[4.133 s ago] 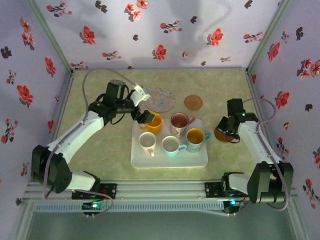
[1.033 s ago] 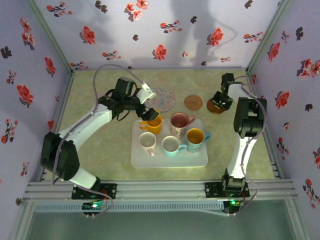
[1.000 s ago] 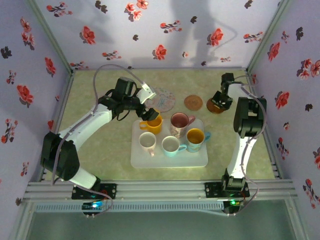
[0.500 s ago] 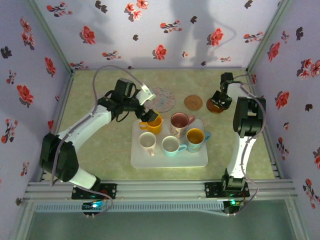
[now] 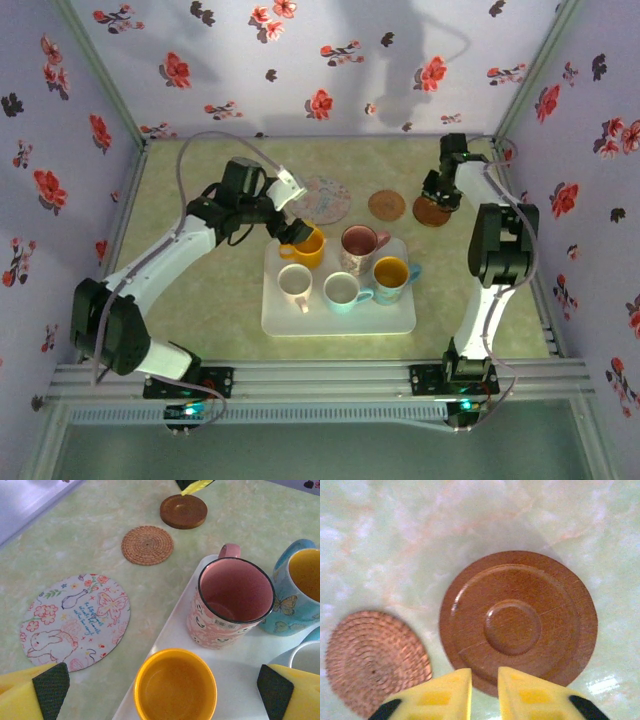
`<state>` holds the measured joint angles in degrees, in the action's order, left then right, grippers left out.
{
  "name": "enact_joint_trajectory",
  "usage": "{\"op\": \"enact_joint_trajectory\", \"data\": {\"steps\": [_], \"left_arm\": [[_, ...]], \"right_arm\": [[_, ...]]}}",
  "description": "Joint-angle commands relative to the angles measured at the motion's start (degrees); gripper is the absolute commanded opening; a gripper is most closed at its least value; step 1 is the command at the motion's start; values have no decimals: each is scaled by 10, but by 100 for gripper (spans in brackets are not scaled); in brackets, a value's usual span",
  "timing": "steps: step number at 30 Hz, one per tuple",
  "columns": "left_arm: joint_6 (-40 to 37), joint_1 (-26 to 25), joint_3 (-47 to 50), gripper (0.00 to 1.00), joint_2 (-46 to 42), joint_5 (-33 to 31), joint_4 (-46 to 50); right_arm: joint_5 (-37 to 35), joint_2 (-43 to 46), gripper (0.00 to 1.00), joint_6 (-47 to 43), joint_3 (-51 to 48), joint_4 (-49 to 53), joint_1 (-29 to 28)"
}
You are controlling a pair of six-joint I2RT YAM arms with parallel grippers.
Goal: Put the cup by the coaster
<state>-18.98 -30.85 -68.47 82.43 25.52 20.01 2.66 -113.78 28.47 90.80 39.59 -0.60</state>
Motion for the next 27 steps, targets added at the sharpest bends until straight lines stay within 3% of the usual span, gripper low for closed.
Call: {"op": "enact_joint_trajectory", "data": {"steps": [1,9,24,27], "left_arm": [[6,3,7,100,-30,-7,-1],[39,13,14,100,-61,4,-27],[85,13,-2,100,-145,-10,76],[111,12,11,100,-170,-15,92]], "right_arm": [[-15,49,30,-23,-6,21,-8],[-11,132,47,-45,-28,41,-20],[60,319,83,-106,-122,13,-75],[73,359,98,-118,-143,10,-89]]}}
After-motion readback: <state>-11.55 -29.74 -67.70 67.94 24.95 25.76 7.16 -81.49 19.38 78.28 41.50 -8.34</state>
